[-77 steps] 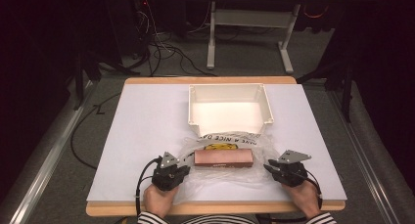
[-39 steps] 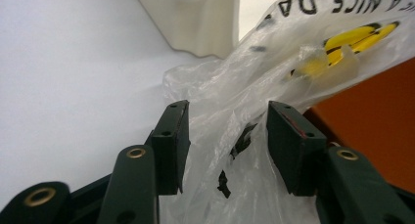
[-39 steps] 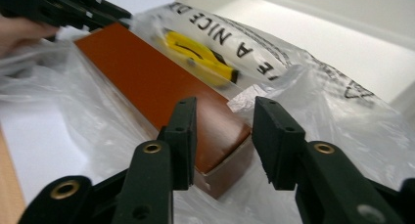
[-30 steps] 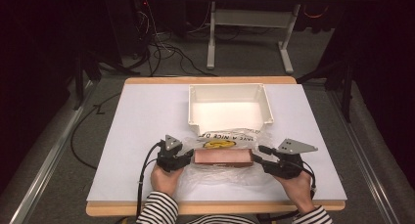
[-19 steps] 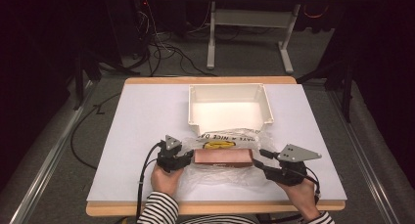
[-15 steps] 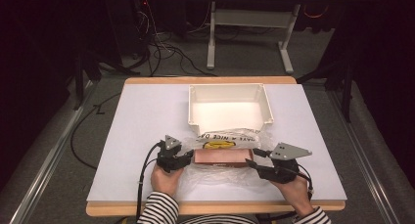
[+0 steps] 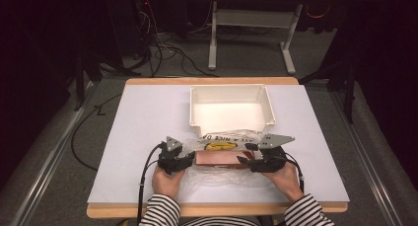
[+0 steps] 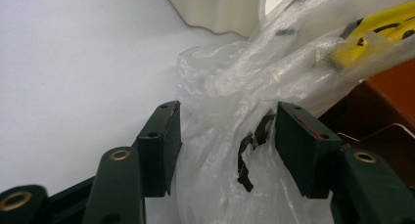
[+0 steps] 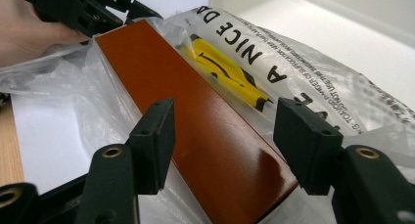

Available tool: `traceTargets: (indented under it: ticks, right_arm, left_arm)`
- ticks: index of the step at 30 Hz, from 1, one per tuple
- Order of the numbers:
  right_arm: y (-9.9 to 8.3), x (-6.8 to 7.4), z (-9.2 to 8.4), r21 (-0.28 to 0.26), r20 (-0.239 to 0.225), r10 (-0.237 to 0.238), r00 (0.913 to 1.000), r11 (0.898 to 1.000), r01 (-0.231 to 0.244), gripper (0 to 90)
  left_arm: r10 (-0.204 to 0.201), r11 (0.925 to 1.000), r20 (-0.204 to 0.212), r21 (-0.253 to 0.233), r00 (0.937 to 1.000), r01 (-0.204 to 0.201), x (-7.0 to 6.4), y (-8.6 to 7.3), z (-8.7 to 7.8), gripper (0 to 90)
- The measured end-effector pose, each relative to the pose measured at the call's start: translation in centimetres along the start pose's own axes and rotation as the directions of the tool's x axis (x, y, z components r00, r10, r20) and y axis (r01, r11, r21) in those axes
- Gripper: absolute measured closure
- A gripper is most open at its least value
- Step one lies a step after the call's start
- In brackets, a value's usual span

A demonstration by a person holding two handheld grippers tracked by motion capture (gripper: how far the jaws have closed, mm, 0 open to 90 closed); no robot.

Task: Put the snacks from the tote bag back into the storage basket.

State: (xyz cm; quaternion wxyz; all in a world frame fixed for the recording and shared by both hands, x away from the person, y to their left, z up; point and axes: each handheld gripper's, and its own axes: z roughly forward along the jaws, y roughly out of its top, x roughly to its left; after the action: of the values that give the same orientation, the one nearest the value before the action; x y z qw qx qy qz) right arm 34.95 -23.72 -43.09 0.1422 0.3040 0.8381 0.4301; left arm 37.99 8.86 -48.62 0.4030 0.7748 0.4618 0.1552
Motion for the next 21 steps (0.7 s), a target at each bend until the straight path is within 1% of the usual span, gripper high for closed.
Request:
traceTargets:
  ticks: [1, 2, 5, 8, 10, 12, 15, 16, 17, 19, 21]
  right_arm:
    - [0.0, 0.0, 0.0, 0.0, 0.0, 0.0, 1.0, 1.0, 0.0, 41.2]
    - [0.0, -0.1, 0.3, 0.012, -0.01, -0.006, 0.9999, 1.0, 0.006, 39.5]
    - [0.0, -0.2, 0.6, 0.015, -0.008, -0.013, 0.9999, 1.0, 0.014, 39.1]
    - [0.1, -0.2, 0.7, 0.011, -0.023, -0.019, 0.9996, 1.0, 0.019, 38.0]
    - [0.1, -0.2, 1.0, 0.025, -0.035, -0.025, 0.9991, 0.999, 0.026, 36.5]
    - [0.0, -0.3, 1.2, 0.045, -0.045, -0.02, 0.9988, 0.999, 0.022, 35.0]
    - [0.0, -0.5, 1.3, 0.04, -0.049, -0.021, 0.9986, 0.999, 0.023, 34.5]
    - [-0.1, -0.4, 1.3, 0.045, -0.07, -0.013, 0.9975, 0.999, 0.016, 33.5]
    - [-0.1, -0.4, 1.3, 0.045, -0.07, -0.013, 0.9975, 0.999, 0.016, 33.5]
    - [-0.1, -0.3, 1.4, 0.052, -0.081, -0.03, 0.9962, 0.998, 0.034, 31.7]
    - [-0.1, -0.3, 1.4, 0.059, -0.082, -0.03, 0.9962, 0.998, 0.035, 30.6]
  left_arm:
    - [0.0, 1.0, 0.0, 0.0, 1.0, 0.0, 0.0, 0.0, 0.0, 43.8]
    - [0.001, 1.0, -0.001, -0.001, 1.0, -0.001, 0.0, 0.0, 0.0, 43.7]
    - [0.001, 1.0, 0.0, -0.001, 1.0, -0.001, 0.0, 0.0, 0.0, 43.5]
    - [0.001, 1.0, 0.0, 0.0, 1.0, -0.001, 0.0, 0.0, 0.0, 43.4]
    - [0.001, 1.0, 0.003, 0.001, 1.0, -0.001, 0.0, 0.0, 0.0, 43.2]
    - [0.002, 1.0, 0.004, 0.001, 1.0, -0.002, 0.0, 0.0, 0.0, 42.9]
    - [0.001, 1.0, 0.004, 0.0, 1.0, -0.001, 0.0, 0.0, 0.0, 42.9]
    - [0.002, 1.0, 0.003, 0.0, 1.0, -0.002, 0.0, 0.0, 0.0, 42.8]
    - [0.002, 1.0, 0.002, -0.001, 1.0, -0.002, 0.0, 0.0, 0.0, 42.8]
    - [0.001, 1.0, 0.002, -0.001, 1.0, -0.001, 0.0, 0.0, 0.0, 42.9]
    - [0.002, 1.0, 0.003, 0.001, 1.0, -0.002, 0.0, 0.0, 0.0, 42.8]
